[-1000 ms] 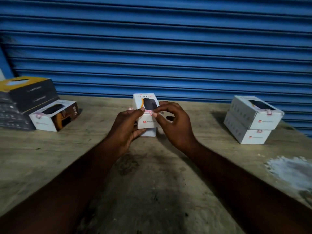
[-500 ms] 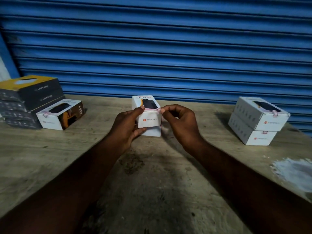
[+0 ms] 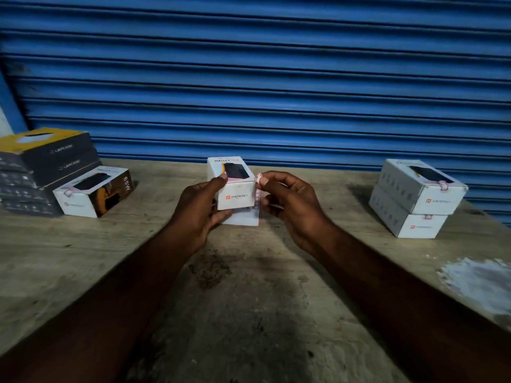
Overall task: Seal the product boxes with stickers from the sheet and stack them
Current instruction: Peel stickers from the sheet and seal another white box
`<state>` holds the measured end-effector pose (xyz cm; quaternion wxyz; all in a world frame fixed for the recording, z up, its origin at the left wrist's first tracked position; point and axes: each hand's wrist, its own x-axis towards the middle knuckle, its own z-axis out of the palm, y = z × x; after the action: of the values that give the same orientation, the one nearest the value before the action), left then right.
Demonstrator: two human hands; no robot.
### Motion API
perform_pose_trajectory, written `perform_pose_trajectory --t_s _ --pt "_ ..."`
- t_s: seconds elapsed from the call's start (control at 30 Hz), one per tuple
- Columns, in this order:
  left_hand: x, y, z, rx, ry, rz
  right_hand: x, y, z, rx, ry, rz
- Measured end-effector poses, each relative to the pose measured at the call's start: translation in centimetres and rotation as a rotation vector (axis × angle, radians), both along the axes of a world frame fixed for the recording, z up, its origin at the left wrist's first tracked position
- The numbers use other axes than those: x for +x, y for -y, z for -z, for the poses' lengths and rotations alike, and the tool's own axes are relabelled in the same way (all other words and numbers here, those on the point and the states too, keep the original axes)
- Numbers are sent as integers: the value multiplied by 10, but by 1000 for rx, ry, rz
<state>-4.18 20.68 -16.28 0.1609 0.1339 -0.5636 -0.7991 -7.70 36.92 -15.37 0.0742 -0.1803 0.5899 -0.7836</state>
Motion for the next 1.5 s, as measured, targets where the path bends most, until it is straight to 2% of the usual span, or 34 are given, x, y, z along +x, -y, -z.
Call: perform_pose_trajectory --t_s 0.2,0.57,0.67,0.8,0.93,1.37,1.43,1.5 --pt "-2 3 4 -80 -23 12 1 0 1 60 -3 -9" --pt "-10 21 4 -49 -49 -103 1 -3 4 237 -7 -165" --pt "-11 28 3 -39 -56 -135 5 -5 3 409 -91 -291" --pt "-10 36 2 -13 -60 -165 14 2 10 775 -273 -447" --pt "-10 37 2 -36 -57 -192 16 8 18 958 -515 -310" --pt "-16 53 8 -41 -59 -194 10 4 24 826 -422 -337" --pt "-18 56 10 -65 -41 -209 10 1 22 845 -451 -398" --pt "-16 61 10 -123 -9 -227 8 -2 23 807 -382 -414"
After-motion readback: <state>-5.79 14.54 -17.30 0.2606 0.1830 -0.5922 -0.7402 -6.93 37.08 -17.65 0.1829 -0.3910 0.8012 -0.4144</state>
